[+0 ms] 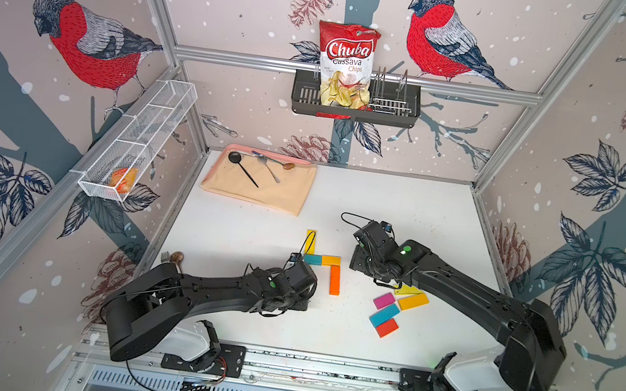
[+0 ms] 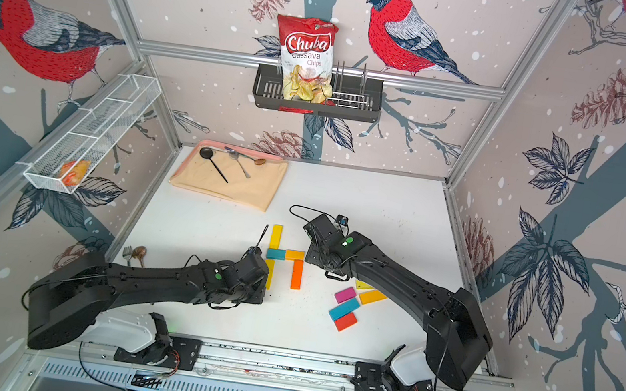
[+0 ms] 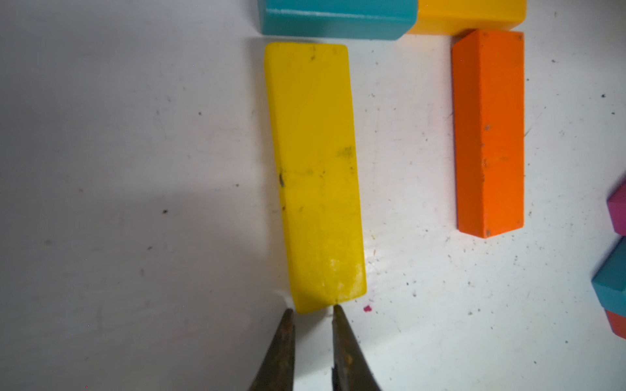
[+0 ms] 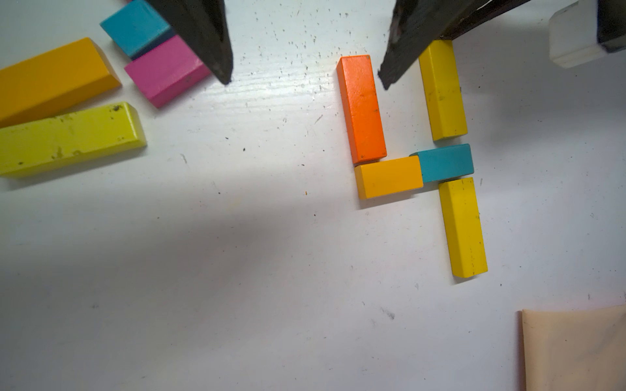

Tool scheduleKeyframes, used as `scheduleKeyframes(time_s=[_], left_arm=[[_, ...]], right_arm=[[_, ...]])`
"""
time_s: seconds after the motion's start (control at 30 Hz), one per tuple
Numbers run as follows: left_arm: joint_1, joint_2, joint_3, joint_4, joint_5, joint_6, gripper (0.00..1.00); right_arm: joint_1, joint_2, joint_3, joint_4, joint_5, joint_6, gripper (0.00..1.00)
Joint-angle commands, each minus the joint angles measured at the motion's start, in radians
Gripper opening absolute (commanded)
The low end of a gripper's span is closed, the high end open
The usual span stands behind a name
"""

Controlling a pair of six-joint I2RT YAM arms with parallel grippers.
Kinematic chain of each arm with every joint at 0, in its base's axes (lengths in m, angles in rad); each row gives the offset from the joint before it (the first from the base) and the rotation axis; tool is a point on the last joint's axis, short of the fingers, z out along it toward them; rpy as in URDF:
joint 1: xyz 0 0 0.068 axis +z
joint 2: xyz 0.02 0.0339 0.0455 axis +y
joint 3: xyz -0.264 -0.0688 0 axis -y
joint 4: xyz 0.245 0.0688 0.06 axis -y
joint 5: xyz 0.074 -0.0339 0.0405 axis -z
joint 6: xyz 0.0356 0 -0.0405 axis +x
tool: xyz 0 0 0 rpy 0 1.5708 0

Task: Assemble the letter h with building blocks
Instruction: Adjust the building block at the center of the board.

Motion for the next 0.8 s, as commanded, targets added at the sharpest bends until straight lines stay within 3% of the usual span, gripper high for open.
scheduleKeyframes(time_s=[0.0,0.77], left_arm=[[0.005,0.004,-0.004,0.002,-0.013,-0.002,0.21],[0.013,-0.007,-0.019,0.007,-0.019,-0.014,0.27]], right_arm=[[0.001,-0.003,-0.004,0.007,0.000,0.003,0.70],[0.002,-0.011,-0.016,0.010,-0.001,0.009,0.70]])
